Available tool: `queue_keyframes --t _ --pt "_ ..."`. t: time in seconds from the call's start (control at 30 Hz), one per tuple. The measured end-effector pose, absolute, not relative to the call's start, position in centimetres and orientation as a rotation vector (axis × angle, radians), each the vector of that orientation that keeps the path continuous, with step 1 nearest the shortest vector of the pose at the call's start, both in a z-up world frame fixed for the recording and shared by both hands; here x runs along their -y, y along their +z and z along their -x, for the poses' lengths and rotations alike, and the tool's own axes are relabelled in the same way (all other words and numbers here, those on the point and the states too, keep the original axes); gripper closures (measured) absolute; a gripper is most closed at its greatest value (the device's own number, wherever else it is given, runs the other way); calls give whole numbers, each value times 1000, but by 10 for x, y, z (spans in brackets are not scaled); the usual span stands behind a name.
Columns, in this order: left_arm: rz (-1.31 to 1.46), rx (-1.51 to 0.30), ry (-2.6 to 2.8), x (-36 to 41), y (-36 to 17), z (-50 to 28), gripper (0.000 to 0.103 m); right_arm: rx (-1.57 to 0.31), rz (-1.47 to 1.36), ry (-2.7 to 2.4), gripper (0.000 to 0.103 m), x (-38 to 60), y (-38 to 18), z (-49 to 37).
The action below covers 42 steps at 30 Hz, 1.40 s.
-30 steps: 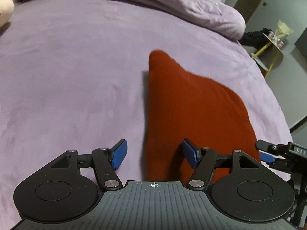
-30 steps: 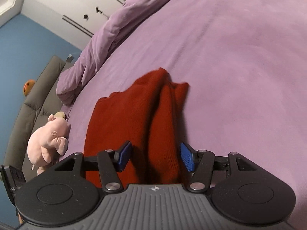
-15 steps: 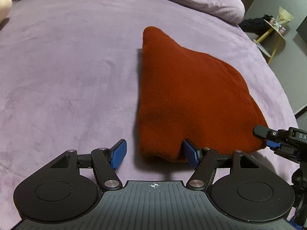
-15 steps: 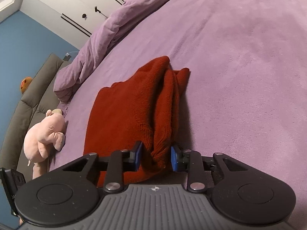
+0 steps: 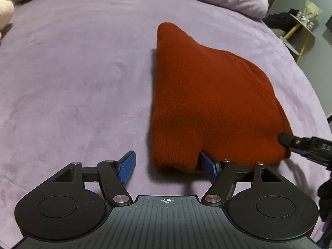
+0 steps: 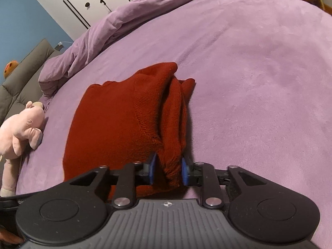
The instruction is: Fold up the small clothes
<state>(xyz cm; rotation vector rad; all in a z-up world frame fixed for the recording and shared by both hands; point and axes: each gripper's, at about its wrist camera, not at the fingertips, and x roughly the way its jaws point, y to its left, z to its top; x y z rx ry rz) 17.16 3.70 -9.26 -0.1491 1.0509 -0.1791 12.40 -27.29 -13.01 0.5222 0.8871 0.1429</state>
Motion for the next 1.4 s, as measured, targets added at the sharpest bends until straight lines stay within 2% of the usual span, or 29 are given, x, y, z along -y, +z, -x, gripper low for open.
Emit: queue_keyframes --t 0.13,0.23,0.3,0.37,0.57,0.63,0.67,0.8,1.03,1.23,1.3,1.33,1.4 --pt "131 -1044 -177 -37 -90 -165 29 -881 -611 162 66 282 -129 -109" --pt "133 -1050 -173 -38 -89 -160 29 -905 -741 184 57 289 -140 -101" --pt "132 -1057 -168 -39 -90 -157 30 -919 -823 193 47 289 -150 -99" --pt "125 -1063 -161 -40 -90 -155 30 -917 -898 212 45 287 -160 -100" --pt "127 -1076 -140 -43 -95 -151 31 -859 -1037 192 47 279 -182 -114" --pt "134 -1085 -139 -43 -96 -152 31 -862 -1073 189 60 276 -184 -119" --pt "135 -1086 -139 -42 -97 -153 31 -867 -1094 192 73 276 -186 -121" --pt "125 -1076 -150 -40 -98 -153 31 -812 -1129 208 78 281 -184 -117" --pt "152 -1074 -123 -43 -96 -153 31 -816 -758 136 80 256 -151 -122" --pt "117 -1066 -127 -38 -97 -151 31 -741 -803 210 80 265 -139 -120" --pt "107 -1073 -114 -35 -101 -153 31 -848 -745 116 71 263 -149 -127" --pt "101 -1071 -110 -34 -102 -153 31 -887 -762 95 69 266 -155 -127" --pt "88 -1068 -105 -31 -103 -154 30 -871 -792 89 66 267 -151 -120"
